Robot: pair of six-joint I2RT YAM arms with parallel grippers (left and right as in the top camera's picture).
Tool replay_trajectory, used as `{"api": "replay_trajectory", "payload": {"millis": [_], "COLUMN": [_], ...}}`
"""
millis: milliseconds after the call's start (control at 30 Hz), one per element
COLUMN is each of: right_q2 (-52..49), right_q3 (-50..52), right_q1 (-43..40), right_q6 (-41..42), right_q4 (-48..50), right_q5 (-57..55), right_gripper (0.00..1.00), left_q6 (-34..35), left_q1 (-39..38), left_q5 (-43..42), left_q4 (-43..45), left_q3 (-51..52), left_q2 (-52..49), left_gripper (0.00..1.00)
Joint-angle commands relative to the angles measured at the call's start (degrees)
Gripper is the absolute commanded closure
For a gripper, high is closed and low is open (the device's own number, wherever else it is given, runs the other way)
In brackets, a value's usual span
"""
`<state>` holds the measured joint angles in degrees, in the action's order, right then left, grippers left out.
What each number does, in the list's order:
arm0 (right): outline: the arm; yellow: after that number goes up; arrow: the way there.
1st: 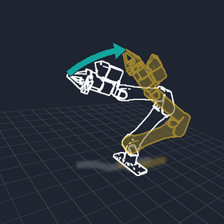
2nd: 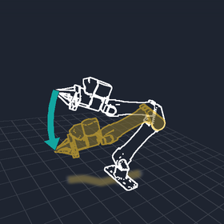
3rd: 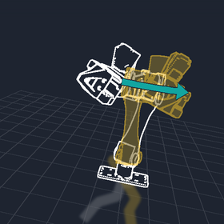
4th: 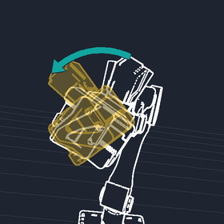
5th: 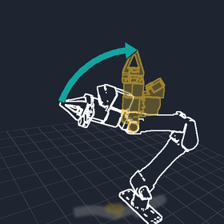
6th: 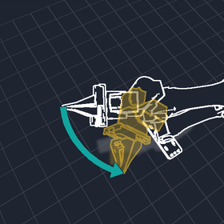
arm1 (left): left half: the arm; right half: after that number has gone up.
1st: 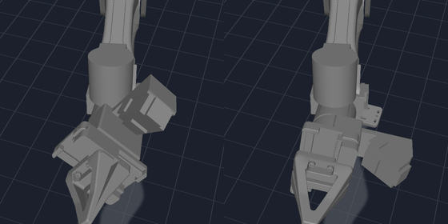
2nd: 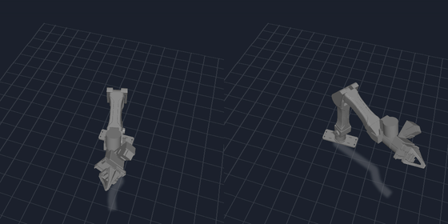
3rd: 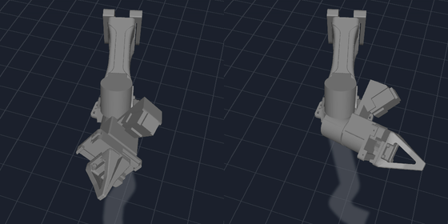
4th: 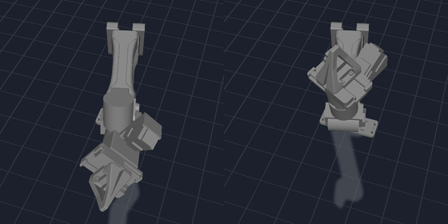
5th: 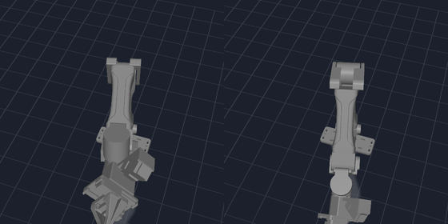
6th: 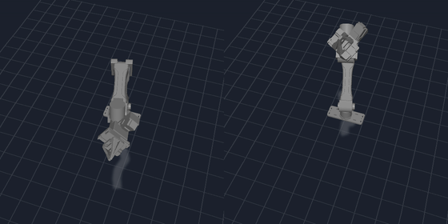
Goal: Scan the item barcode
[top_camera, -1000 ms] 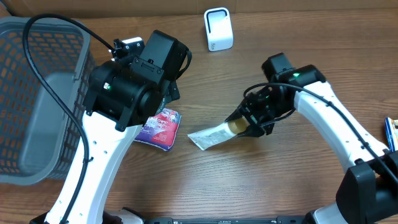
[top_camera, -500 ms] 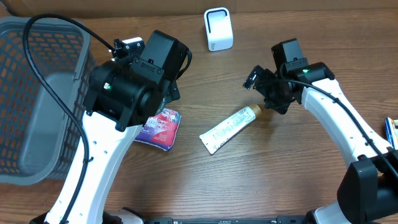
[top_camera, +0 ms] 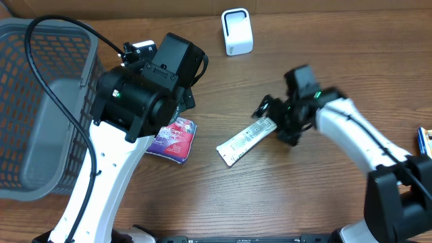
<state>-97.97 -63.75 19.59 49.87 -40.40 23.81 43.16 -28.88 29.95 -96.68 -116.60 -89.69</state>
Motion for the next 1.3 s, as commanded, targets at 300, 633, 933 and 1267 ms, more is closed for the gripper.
{"api": "replay_trajectory", "payload": {"millis": [300, 633, 933, 1267], "right_q2": [-0.09, -0.09, -0.09, 3.26], "right_q3": [28.52, 29.05, 29.03, 27.23], "right_q1": [9.66, 9.57, 9.53, 6.08], "right_q6": [20.48, 13.44, 5.31, -9.14], "right_q4": [45.46, 39.80, 41.20, 41.11], "right_q5": [-3.65, -16.04, -16.04, 0.96], "right_gripper": [0.03, 0.57, 0.82, 0.94], "left_q6": [0.59, 0.59, 0.59, 0.59], "left_q1": [-0.28, -0.28, -0.28, -0.28], "left_q5": [0.02, 0.02, 0.02, 0.02], "left_q4": [-0.11, -0.11, -0.11, -0.11], "left_q3": [-0.02, -0.02, -0.02, -0.02], "left_q2": [-0.02, -0.02, -0.02, -0.02], "left_gripper": [0.00, 0.00, 0.00, 0.00]}}
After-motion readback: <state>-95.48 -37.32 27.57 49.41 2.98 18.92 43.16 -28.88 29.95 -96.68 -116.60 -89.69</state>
